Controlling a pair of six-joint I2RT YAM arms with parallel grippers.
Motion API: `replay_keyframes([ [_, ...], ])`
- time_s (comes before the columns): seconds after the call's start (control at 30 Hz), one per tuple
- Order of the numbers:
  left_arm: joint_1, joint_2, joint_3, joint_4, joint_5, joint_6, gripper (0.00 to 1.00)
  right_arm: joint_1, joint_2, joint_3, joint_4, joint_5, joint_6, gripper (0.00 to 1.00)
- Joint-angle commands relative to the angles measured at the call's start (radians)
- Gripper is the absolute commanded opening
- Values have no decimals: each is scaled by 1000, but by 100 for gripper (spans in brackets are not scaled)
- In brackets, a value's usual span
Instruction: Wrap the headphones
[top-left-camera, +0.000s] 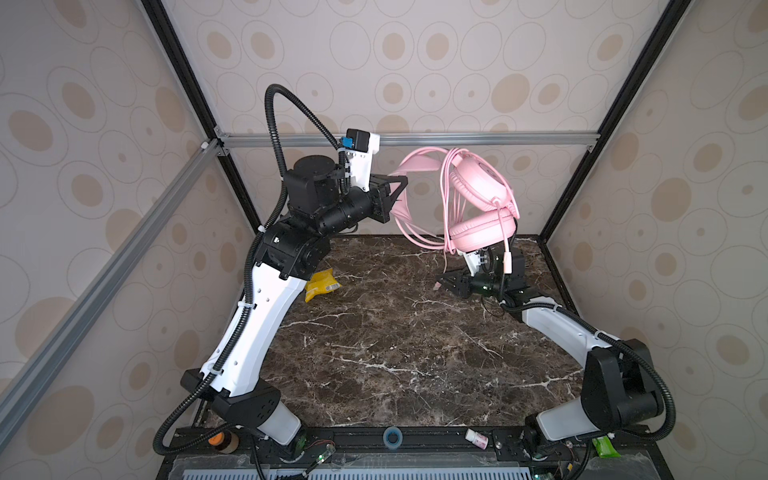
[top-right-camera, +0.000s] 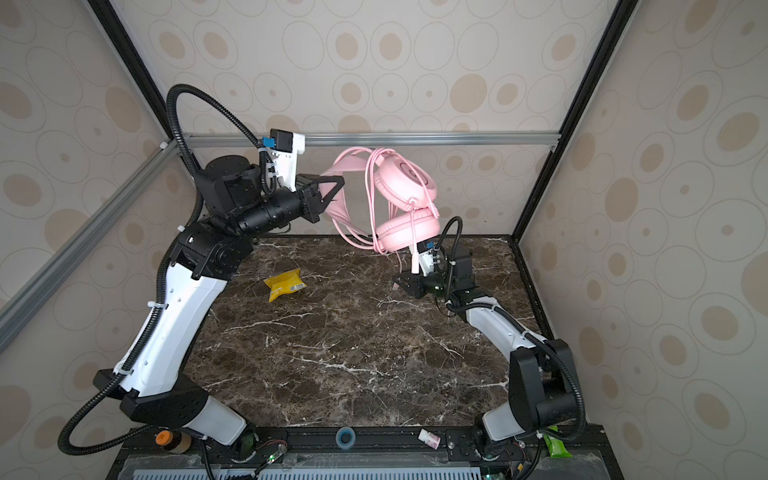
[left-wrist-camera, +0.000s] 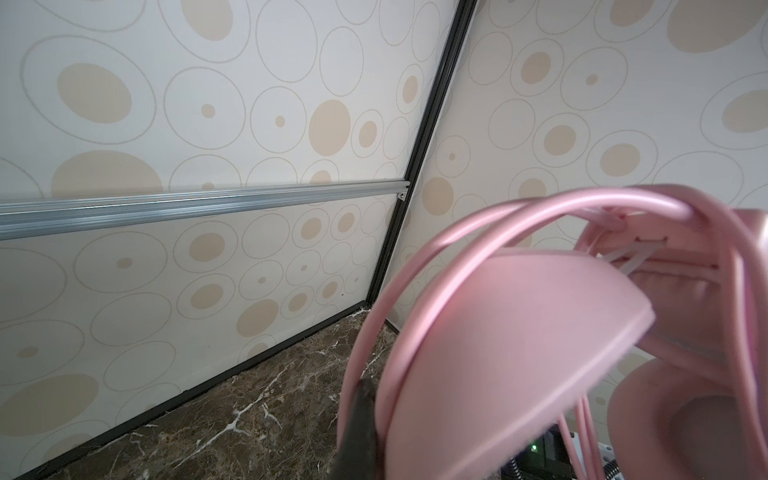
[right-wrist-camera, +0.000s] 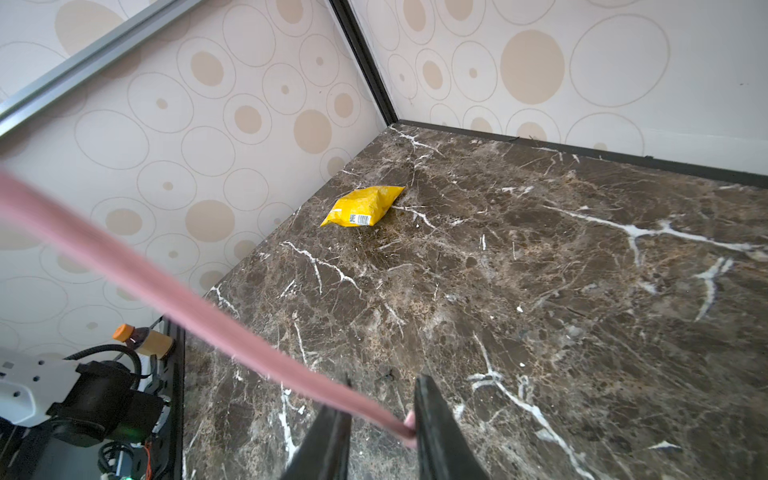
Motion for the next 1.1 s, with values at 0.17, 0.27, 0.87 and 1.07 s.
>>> replay_keyframes([
  [0.17, 9, -47, -11, 152, -74, -100, 0, 15, -47, -39, 4, -11, 22, 0],
  [0.27, 14, -53, -43, 165, -161, -122, 0, 50, -77, -49, -42, 8, 6, 0],
  [0.87, 11, 33, -122, -35, -571, -46, 0, 401, -390, 162, -789, 315, -358, 0],
  [1.07, 10, 47, -207, -68, -667, 59, 0, 497, -354, 343, -980, 417, -482, 0],
])
